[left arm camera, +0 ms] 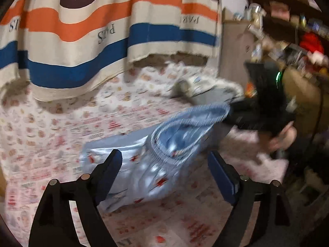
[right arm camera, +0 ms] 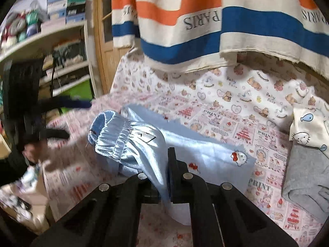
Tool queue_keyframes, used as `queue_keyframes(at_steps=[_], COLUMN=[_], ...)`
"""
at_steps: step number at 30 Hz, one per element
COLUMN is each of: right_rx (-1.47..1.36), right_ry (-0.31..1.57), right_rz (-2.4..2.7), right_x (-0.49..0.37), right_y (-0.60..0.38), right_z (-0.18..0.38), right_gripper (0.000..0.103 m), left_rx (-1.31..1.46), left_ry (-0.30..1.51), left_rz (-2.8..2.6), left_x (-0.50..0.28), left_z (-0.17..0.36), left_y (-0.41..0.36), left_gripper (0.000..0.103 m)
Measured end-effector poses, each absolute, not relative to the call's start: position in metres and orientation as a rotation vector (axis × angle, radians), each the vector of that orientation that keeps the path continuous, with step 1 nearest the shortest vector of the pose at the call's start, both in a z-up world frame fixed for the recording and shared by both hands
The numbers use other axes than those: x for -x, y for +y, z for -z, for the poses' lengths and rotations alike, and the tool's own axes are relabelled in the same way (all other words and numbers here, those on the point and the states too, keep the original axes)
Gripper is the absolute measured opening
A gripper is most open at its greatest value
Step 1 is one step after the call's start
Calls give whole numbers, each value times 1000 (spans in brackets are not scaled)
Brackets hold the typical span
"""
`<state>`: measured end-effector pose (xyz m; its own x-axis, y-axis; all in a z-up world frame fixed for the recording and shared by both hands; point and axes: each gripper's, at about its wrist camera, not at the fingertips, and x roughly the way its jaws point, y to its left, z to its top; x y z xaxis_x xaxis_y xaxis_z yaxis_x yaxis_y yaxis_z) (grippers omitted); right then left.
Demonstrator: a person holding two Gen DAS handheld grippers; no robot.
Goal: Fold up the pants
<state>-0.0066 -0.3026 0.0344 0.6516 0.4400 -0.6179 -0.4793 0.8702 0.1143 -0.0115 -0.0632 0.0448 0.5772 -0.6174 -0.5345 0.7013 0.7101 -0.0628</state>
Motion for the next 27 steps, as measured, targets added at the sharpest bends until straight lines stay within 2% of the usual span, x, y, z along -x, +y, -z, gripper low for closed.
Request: queue_keyframes(at_steps=[3,4,6,9,13,16,18,20,27], right_rx=[14,2,2,10,-65,-160,-171,-155,-252], right_ry=[707,712,710,723,760,824,865,888,900], right_rz=[-545,-538,-520,-490,-428,-384,-349,-307,-332], right_x=[-8,-13,-21,-34,-53,-68,-73,-75,-63], right_y=[-306,-306,-305,-300,-312,-327,-330,-330,-358], right_z=[-38,-38,-37,-30,-16,1,12,20,14], right_gripper=[5,5,5,5,5,5,12,19,22], left_rx=[-222,-235,-281,-274,-208,-169,-151,-119,-48], left_ry=[624,651,691,713,775,788,806,851,878], left_rz=[694,674,642,656,674,663,623,615,704], left_x=[-5,-13,-28,-47,-73,-94,-103,-110,-78], left_z=[-30,-25,-18,-20,-21,-20,-15,-10,-13], left_y=[-80,-87,-98,-107,-108,-104,-101,-95,-61], left_gripper=[83,78,29,11,11,27,47,48,51])
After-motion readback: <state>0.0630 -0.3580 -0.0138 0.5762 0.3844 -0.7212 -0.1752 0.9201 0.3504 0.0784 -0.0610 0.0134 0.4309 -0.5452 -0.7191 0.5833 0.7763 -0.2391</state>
